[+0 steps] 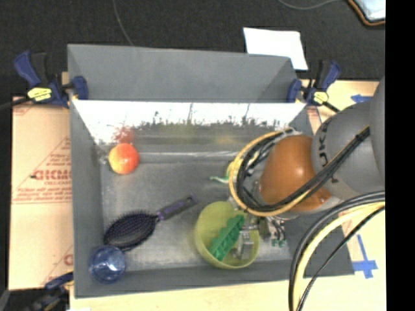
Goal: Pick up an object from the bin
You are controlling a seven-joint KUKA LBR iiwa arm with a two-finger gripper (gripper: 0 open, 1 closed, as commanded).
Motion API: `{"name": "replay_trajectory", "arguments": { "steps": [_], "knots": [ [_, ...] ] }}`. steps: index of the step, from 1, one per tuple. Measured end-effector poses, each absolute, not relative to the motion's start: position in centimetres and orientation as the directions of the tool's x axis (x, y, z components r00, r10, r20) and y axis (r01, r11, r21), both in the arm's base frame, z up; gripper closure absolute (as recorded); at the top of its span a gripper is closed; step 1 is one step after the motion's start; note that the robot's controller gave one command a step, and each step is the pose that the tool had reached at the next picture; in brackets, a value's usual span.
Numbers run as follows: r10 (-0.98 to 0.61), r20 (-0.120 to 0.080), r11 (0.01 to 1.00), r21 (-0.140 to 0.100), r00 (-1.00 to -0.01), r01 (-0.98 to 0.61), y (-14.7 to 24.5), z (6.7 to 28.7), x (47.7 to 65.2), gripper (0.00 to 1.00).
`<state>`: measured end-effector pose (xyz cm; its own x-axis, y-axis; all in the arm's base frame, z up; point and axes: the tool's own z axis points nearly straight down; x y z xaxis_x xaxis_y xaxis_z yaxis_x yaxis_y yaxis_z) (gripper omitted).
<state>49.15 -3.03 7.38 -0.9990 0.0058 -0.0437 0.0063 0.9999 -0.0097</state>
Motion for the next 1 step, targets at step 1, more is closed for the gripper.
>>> {"name": "replay_trajectory", "arguments": {
  "steps": [1],
  "knots": [
    [0.047, -0.013, 0.999, 0.001, -0.999, 0.047, 0.43, 7.41, 53.99, 1.0]
  ]
}}
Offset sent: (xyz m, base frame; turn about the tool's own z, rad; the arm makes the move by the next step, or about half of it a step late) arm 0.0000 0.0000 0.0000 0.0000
